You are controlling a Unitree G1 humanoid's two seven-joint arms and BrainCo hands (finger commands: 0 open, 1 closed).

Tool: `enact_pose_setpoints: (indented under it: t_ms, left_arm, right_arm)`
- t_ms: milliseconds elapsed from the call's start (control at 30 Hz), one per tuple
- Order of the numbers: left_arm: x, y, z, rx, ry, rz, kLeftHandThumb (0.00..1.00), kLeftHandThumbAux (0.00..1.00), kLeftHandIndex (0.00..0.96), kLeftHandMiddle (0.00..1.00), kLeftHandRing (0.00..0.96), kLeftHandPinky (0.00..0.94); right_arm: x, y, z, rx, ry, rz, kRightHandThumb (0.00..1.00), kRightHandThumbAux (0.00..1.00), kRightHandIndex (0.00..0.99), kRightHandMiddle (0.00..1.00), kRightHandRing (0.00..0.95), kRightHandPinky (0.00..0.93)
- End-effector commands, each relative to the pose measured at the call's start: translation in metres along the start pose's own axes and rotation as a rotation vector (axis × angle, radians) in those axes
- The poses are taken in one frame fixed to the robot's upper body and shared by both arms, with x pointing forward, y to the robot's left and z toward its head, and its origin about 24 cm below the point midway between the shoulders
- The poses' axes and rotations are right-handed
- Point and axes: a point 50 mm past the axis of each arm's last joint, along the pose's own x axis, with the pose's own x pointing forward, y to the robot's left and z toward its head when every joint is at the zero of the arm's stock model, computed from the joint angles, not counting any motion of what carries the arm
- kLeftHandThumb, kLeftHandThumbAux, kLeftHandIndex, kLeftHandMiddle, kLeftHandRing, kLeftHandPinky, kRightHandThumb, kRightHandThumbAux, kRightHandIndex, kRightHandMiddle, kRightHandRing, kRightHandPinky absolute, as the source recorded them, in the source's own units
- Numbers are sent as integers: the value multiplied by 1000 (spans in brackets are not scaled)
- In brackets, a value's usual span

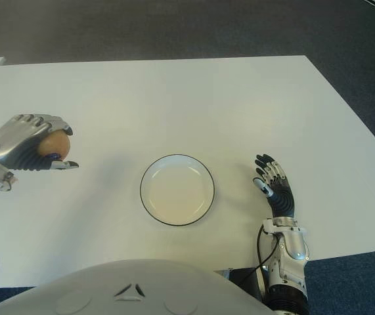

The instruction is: Put the apples into the plate.

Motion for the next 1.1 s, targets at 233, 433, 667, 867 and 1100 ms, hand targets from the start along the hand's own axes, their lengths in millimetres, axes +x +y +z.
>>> enact_pose_setpoints:
  t_ms: [233, 433, 667, 867, 1100]
  left_arm:
    - [5, 15, 15, 26, -61, -52, 854, 667, 401, 536, 848, 762]
    - [11, 15, 32, 5, -129, -59, 854, 667, 401, 535, 840, 753]
    - [26, 4, 71, -11, -249, -29, 855, 667, 402, 538, 836, 759]
    - [56, 5, 115, -22, -378, 45, 855, 666, 402, 539, 832, 771]
    - [68, 6, 146, -50, -439, 61, 854, 666, 402, 541, 834, 803]
  right_arm:
    - [-13, 9, -24, 59, 130, -6, 267, 569, 137, 186, 125, 102]
    - [-14, 11, -25, 54, 145, -2, 273, 553, 139, 189, 123, 108]
    - [-14, 13, -25, 49, 147, -6, 275, 547, 142, 194, 128, 116]
    - [-14, 16, -26, 40, 155, -3, 274, 538, 139, 191, 125, 104]
    - [-15, 23, -28, 47, 154, -4, 269, 528, 138, 190, 120, 94]
